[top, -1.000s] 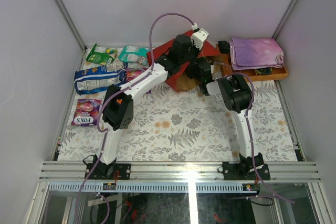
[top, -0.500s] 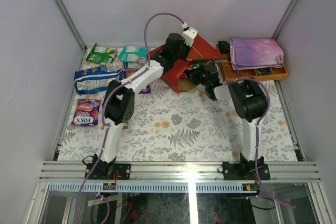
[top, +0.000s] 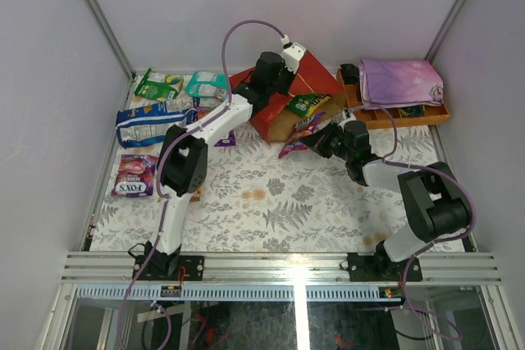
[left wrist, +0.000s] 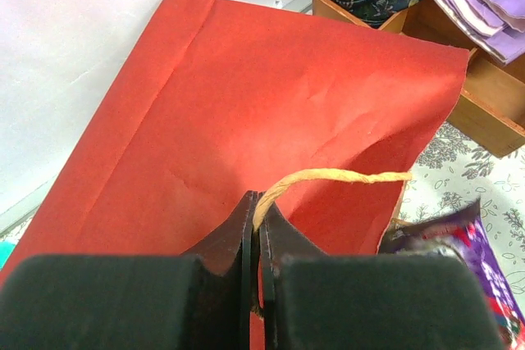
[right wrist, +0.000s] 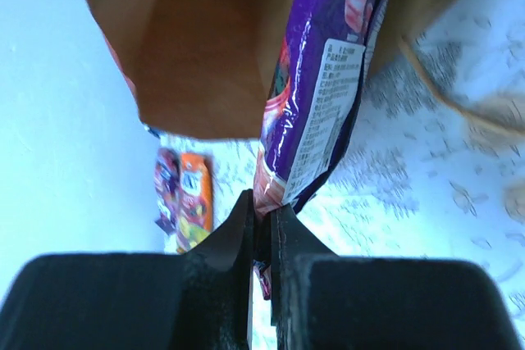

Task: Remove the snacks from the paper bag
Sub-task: Take out the snack from the paper bag, then place the snack at the center of the board, then take out the snack from the paper bag, then place the snack at the center of the board.

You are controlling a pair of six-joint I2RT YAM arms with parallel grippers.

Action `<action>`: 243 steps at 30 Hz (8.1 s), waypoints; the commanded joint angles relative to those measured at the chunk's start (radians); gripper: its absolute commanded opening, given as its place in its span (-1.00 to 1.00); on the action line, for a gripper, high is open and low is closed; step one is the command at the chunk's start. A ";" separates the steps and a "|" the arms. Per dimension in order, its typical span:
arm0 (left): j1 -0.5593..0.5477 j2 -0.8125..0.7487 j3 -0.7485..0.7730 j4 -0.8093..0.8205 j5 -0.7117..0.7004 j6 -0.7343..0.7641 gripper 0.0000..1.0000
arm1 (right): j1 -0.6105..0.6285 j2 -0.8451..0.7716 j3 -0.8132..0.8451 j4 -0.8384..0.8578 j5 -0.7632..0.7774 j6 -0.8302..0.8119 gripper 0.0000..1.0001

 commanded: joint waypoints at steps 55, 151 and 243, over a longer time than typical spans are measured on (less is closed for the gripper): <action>0.035 -0.131 -0.071 0.000 0.074 -0.008 -1.00 | 0.541 0.216 0.209 -0.173 0.037 -0.280 0.99; 0.057 -0.146 -0.105 0.011 0.129 -0.075 -1.00 | -0.004 0.725 0.781 0.048 0.245 0.024 -0.18; 0.104 -0.158 -0.084 -0.065 0.041 -0.138 -1.00 | -0.213 -0.227 0.283 -0.817 0.589 -0.385 -0.35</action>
